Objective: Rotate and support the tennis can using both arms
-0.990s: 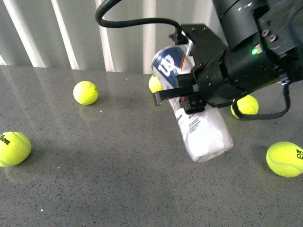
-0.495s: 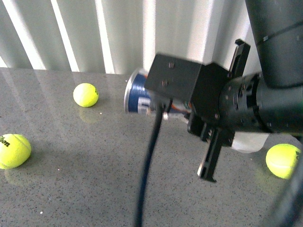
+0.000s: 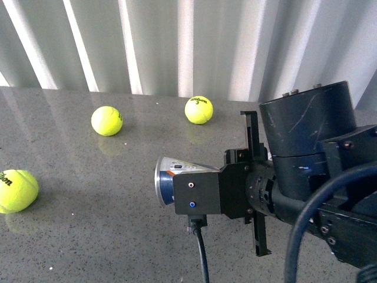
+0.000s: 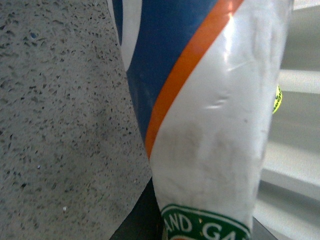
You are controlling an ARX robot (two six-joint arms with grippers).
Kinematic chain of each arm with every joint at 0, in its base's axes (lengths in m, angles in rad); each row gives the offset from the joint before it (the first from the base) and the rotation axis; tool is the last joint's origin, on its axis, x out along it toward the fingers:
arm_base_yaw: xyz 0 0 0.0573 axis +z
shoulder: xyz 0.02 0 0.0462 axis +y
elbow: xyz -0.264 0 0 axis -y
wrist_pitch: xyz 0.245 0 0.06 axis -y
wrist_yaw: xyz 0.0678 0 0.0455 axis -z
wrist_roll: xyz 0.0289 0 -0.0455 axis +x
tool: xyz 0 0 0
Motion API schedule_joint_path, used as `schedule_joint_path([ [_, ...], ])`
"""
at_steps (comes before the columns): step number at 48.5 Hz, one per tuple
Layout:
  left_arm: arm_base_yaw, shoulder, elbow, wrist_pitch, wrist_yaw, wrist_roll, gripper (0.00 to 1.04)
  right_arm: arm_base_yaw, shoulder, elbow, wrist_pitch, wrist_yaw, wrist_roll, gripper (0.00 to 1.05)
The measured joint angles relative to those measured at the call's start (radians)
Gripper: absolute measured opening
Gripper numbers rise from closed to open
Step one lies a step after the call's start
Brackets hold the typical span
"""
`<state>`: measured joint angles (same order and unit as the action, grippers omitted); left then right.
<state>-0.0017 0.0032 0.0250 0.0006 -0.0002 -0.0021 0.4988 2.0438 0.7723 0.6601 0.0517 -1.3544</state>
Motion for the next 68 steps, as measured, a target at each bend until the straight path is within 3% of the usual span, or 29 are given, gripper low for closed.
schedule_joint_path([
  [15, 0.000, 0.000, 0.000, 0.000, 0.000, 0.000, 0.98, 0.002, 0.141, 0.121, 0.045, 0.032, 0.051, 0.12],
  [35, 0.000, 0.000, 0.000, 0.000, 0.000, 0.000, 0.98, 0.056, 0.178, 0.139, 0.031, 0.011, 0.149, 0.12],
  [39, 0.000, 0.000, 0.000, 0.000, 0.000, 0.000, 0.98, 0.054, 0.178, 0.131, 0.025, 0.014, 0.149, 0.23],
  [50, 0.000, 0.000, 0.000, 0.000, 0.000, 0.000, 0.98, 0.040, 0.178, 0.101, 0.016, 0.014, 0.150, 0.63],
  [55, 0.000, 0.000, 0.000, 0.000, 0.000, 0.000, 0.98, 0.039, 0.161, 0.096, 0.008, 0.014, 0.154, 0.76],
  [62, 0.000, 0.000, 0.000, 0.000, 0.000, 0.000, 0.98, 0.049, 0.089, 0.071, -0.072, 0.006, 0.198, 0.99],
  [68, 0.000, 0.000, 0.000, 0.000, 0.000, 0.000, 0.98, 0.069, -0.017, 0.040, -0.167, 0.011, 0.239, 0.98],
])
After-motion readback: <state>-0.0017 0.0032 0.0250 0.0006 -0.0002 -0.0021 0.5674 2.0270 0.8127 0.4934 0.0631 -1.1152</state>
